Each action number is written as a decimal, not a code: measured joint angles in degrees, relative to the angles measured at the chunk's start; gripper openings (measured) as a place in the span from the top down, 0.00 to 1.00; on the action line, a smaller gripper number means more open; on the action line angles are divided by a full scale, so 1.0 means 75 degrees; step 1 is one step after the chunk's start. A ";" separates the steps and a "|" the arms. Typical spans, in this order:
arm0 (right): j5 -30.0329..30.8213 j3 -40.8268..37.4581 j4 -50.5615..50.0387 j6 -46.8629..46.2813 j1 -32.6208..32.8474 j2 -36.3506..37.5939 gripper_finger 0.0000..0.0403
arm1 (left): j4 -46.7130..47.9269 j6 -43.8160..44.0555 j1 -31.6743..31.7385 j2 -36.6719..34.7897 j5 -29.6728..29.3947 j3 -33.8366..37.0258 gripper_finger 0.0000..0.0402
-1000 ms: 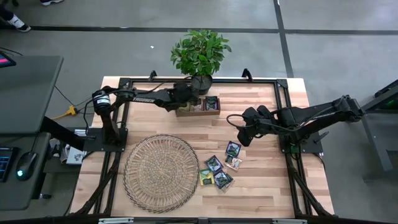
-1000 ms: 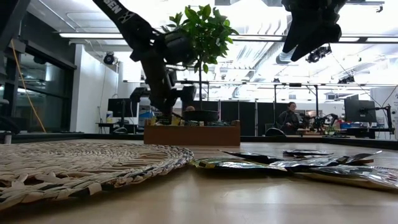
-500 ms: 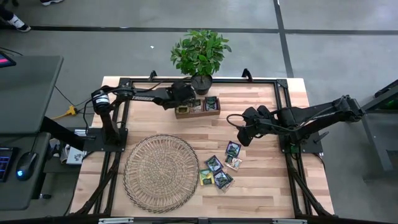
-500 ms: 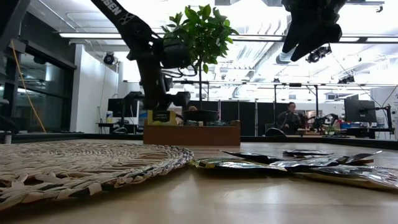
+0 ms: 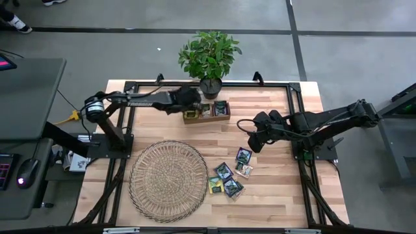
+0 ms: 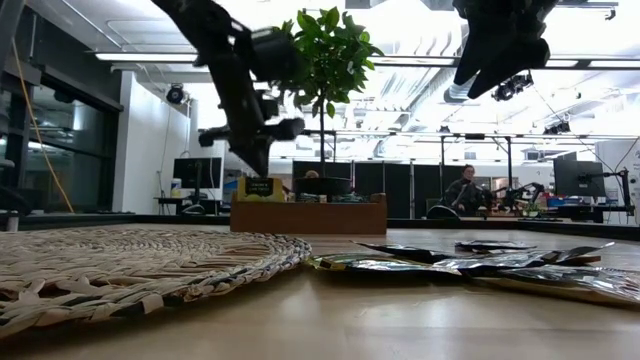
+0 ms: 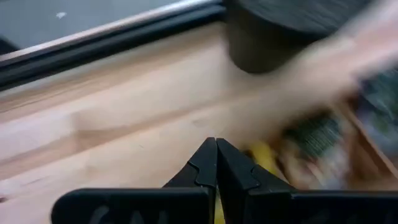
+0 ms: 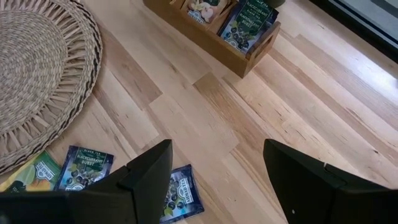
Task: Pick & Place Tea
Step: Adjust the yellow tea bag in the wooden organizer
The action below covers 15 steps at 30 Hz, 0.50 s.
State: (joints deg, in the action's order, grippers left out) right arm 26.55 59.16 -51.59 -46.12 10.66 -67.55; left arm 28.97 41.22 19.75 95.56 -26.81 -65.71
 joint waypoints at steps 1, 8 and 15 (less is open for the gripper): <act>0.0004 0.0000 0.0000 0.0005 -0.0003 0.0000 0.38 | 0.0059 -0.0102 -0.0160 -0.0098 0.0016 0.0000 1.00; 0.0076 0.0000 0.0000 0.0159 -0.0015 0.0000 0.38 | 0.0822 0.0193 -0.1306 -0.0874 -0.0436 -0.0007 1.00; 0.0107 0.0000 -0.0003 0.0147 -0.0036 0.0000 0.38 | 0.1048 0.1136 -0.2160 -0.0697 -0.0249 -0.0006 1.00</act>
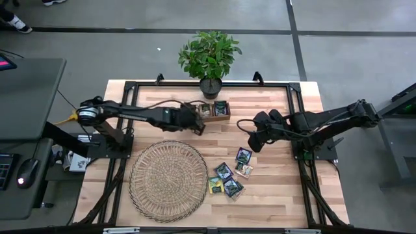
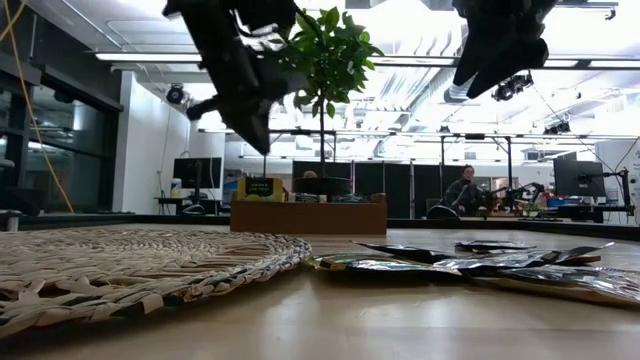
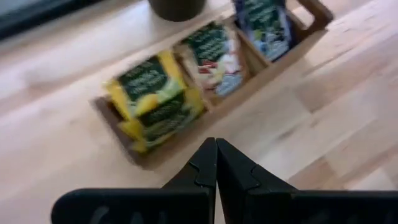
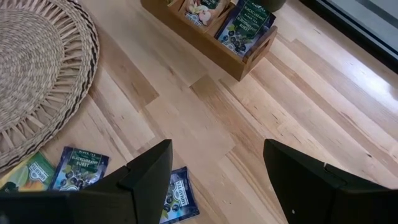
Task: Pick & Place Tea
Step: Adjust the yellow tea bag in the wooden organizer
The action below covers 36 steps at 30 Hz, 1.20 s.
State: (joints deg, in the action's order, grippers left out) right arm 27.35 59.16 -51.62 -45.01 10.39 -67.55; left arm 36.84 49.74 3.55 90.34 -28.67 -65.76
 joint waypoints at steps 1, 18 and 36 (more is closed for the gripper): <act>-0.0005 0.0000 0.0000 0.0000 -0.0023 0.0000 0.38 | -0.0049 0.0167 -0.0034 0.0124 0.0072 -0.0003 1.00; -0.0181 0.0000 -0.0178 0.0063 -0.0133 0.0000 0.38 | -0.0052 0.1025 0.0643 0.1239 0.0376 0.0009 1.00; -0.0360 0.0000 -0.0312 0.0064 -0.0130 0.0000 0.38 | -0.0918 -0.0099 0.1528 0.1237 -0.0223 0.0009 1.00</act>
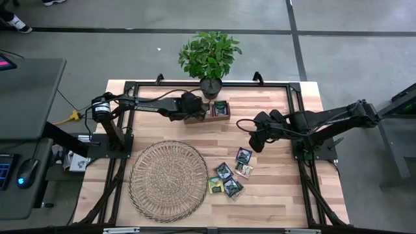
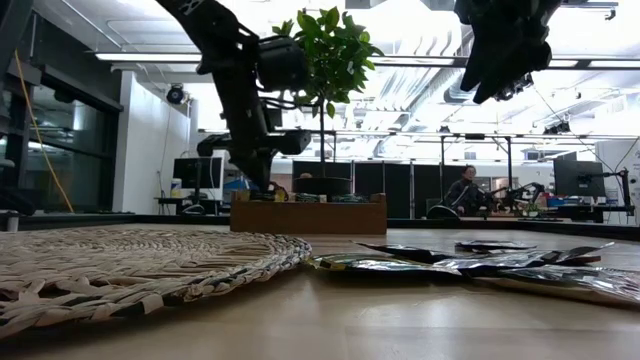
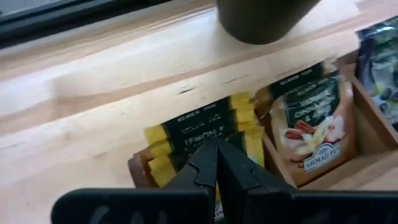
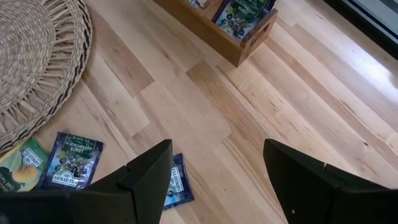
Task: Pick & Place Tea
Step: Adjust the yellow tea bag in the wooden organizer, then put the brown tea bag into the middle section of the wooden organizer
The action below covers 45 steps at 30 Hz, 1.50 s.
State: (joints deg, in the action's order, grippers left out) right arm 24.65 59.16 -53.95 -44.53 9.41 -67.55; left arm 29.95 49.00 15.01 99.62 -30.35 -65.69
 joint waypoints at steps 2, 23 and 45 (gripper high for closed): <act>-0.0023 0.0000 -0.0003 0.0000 0.0000 0.0000 0.38 | 0.0021 -0.0360 0.0000 -0.0086 0.0166 0.0000 1.00; -0.1368 -0.0366 -0.0036 -0.0093 0.0209 0.0009 0.38 | -0.0977 -0.2902 -0.2139 -0.1149 0.1394 0.0737 1.00; -0.2098 -0.3771 0.4931 -0.1653 0.2232 -0.0221 0.38 | -0.5782 -0.3682 -0.3055 -0.1015 0.3753 0.2090 1.00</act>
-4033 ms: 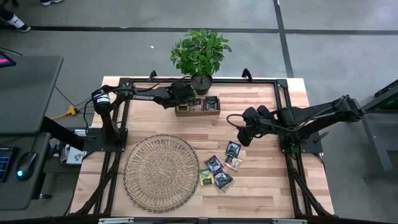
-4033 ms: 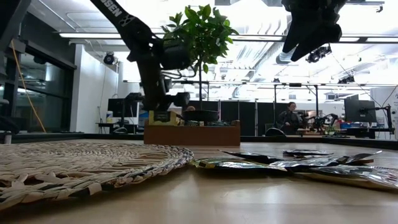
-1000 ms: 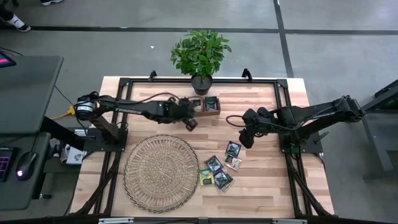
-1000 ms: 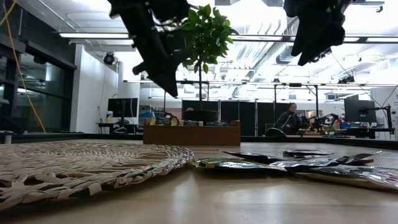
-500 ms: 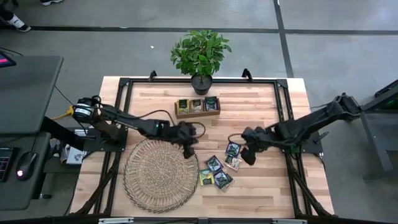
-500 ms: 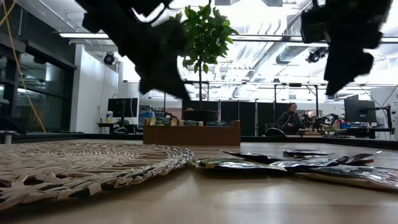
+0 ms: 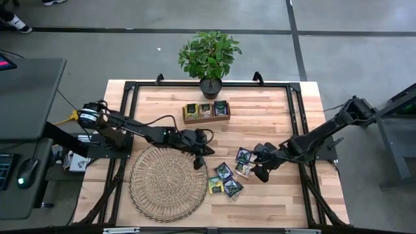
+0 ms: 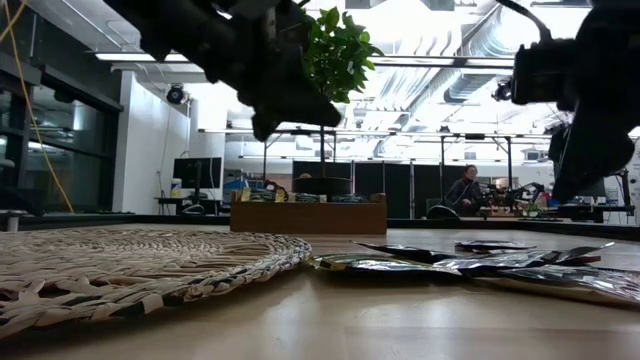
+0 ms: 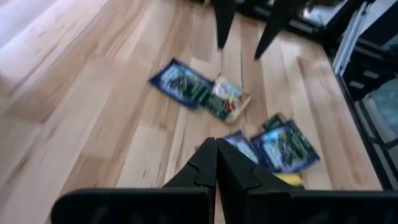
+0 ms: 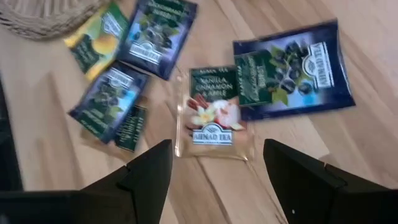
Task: Pick & Place Tea
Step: Put the brown tea bag into the middle section of the wooden organizer
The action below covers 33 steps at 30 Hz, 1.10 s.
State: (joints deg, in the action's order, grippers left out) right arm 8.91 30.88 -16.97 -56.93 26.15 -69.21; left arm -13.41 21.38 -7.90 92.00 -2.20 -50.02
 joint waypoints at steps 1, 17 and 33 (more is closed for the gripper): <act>0.0017 -0.0068 0.0160 -0.0023 0.0017 -0.0059 0.38 | -0.0183 -0.0019 0.0000 0.0106 0.0022 -0.0003 1.00; 0.0327 -0.0125 0.1241 0.0774 0.0510 -0.1807 0.40 | -0.0954 -0.0131 0.0000 0.2287 0.0456 -0.1623 1.00; 0.0464 -0.0129 0.1237 0.0662 0.0724 -0.1828 0.98 | -0.0463 0.0392 0.0003 0.3088 0.0755 -0.2270 1.00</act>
State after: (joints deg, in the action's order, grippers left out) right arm 12.39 29.91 -7.69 -51.97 31.57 -82.91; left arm -16.89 24.32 -7.88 115.16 3.47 -67.05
